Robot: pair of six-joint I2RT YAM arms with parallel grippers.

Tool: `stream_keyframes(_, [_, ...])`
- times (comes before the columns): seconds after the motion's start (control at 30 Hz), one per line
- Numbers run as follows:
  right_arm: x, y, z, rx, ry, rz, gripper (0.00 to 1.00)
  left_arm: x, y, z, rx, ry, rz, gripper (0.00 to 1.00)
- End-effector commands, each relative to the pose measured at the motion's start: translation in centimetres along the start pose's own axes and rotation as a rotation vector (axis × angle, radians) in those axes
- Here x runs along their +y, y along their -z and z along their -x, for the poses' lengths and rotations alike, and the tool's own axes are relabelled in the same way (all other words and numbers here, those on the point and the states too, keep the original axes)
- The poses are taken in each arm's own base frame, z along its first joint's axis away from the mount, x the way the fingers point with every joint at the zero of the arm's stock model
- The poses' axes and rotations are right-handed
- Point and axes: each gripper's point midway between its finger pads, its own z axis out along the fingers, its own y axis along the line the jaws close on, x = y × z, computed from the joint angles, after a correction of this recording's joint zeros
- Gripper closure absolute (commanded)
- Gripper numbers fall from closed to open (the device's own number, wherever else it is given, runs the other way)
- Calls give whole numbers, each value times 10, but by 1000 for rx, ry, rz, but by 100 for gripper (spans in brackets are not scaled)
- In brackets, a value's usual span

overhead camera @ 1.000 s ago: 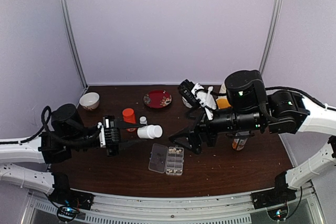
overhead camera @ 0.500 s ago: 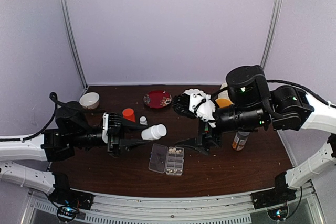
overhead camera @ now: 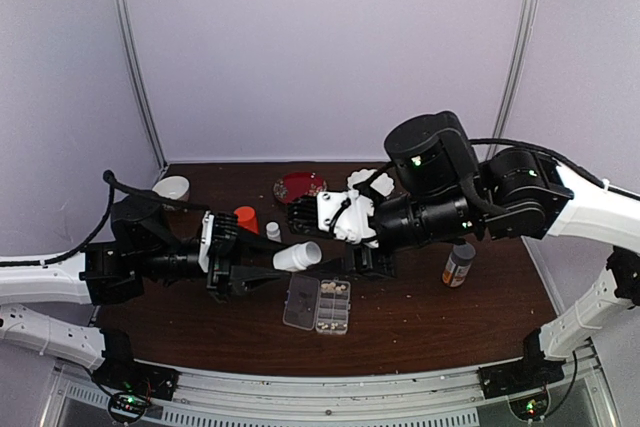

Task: Sort the pills into containers
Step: Pass from the left arm to the right

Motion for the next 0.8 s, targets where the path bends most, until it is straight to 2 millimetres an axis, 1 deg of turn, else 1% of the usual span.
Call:
stream_keyframes(0.0, [1,6,13,-21,27,5,50,3,-1,17,-40,-2,3,100])
stream_keyframes(0.17, [1,6,13,-21,25,0,64,3,-1,15,-36,1,3,100])
stream_keyframes(0.23, [2,6,13,-20,23,0,72,3,-1,15,-37,0,4,100])
stream_keyframes(0.4, [3,4,9,-1,12,1,78,5,0,16,-36,-4,15,100])
stream_keyframes(0.53, [3,4,11,-7,-35,0,84,7,0,17,-37,-16,28,100])
stream_keyframes(0.6, [3,6,14,-19,-103,1,86,12,1,19,-35,-26,54,100])
stream_keyframes(0.7, [-8,5,15,-30,-326,-56,92,22,5,22,-39,-71,120,100])
stream_keyframes(0.77, [-10,5,16,-41,-489,-66,93,27,7,24,-38,-120,151,100])
